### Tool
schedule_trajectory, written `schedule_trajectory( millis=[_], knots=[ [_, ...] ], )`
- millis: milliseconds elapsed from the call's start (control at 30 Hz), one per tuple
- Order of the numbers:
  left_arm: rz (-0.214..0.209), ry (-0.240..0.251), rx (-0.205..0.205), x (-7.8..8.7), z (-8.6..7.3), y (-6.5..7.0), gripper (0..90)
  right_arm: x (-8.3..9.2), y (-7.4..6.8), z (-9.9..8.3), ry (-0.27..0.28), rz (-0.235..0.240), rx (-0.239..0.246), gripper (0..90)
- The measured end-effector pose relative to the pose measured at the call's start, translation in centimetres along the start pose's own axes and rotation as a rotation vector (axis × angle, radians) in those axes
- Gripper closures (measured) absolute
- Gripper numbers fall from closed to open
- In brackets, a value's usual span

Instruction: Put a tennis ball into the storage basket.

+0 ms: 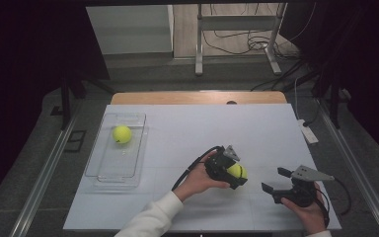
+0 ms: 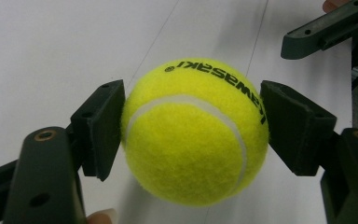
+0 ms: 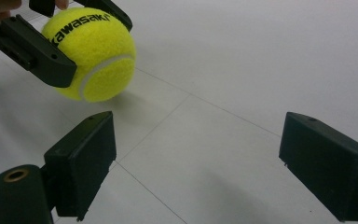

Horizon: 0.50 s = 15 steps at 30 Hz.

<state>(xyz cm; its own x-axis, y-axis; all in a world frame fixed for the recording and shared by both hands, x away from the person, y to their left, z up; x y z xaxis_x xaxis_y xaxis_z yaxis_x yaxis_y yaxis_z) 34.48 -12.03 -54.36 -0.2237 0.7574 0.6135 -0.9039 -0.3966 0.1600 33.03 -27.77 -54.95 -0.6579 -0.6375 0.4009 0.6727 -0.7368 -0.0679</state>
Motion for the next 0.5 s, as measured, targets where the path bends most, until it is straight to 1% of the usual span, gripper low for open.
schedule_trajectory(
  millis=[200, 500],
  knots=[
    [0.001, 0.006, 0.002, 0.26, -0.12, -0.01, 26.6, -0.01, 0.03, -0.02, 0.000, 0.000, 0.000, 11.7],
    [0.012, 0.032, 0.013, 0.89, -0.18, -0.17, 26.6, -0.03, 0.00, -0.04, -0.002, 0.000, 0.002, 11.7]
  ],
)
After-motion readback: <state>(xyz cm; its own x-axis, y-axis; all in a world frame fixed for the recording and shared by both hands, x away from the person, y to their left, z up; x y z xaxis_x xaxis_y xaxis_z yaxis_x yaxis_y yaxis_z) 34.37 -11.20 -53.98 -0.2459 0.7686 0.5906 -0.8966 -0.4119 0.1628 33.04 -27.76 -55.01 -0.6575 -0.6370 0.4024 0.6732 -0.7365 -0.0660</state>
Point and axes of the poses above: each handheld gripper's, and its own axes: x roughly backward along the jaws, z roughly out of its top, y roughly to its right, the point moved 9 cm from there along -x, roughly forward along the jaws, and after that the axes turned 7 degrees about y, right-handed, at the moved point
